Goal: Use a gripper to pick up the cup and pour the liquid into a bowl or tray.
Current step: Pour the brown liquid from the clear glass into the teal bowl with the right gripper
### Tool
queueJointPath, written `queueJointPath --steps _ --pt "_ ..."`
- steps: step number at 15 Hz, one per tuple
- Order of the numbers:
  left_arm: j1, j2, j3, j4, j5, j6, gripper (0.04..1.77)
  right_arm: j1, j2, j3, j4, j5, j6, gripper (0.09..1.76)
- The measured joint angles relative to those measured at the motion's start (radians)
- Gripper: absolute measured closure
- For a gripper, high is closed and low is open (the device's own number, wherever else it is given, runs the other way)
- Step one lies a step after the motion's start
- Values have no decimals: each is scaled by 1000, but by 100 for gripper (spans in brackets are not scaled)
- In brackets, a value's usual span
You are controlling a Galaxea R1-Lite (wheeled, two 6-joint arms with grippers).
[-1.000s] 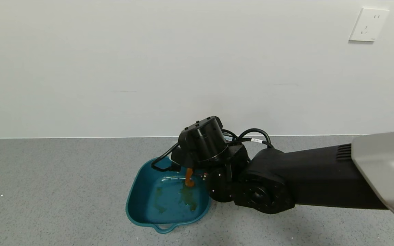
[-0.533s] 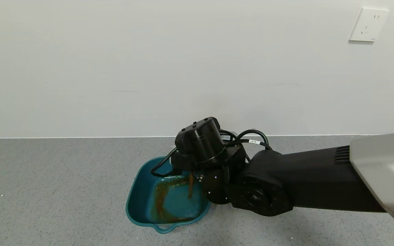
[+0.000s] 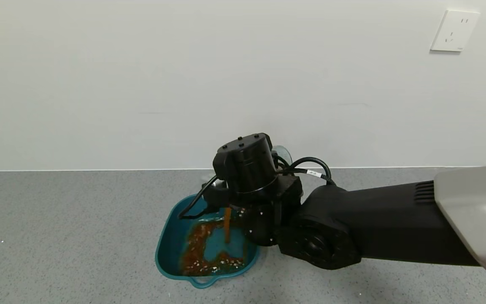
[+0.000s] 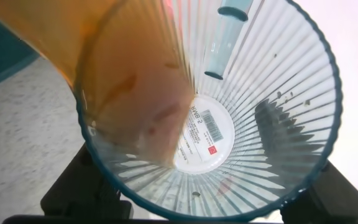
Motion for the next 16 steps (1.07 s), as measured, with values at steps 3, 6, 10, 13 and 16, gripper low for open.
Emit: queueJointPath --steps 3,6,10,13,16 --pt "0 0 0 0 0 0 9 0 5 5 -73 0 -99 51" --pt "0 0 0 0 0 0 9 5 7 13 -123 0 -175 51" --pt "0 0 0 0 0 0 9 8 8 36 -211 0 -264 51" --pt "0 0 0 0 0 0 9 9 12 65 -325 0 -342 51" --pt "0 0 0 0 0 0 9 11 19 94 -467 2 -447 51"
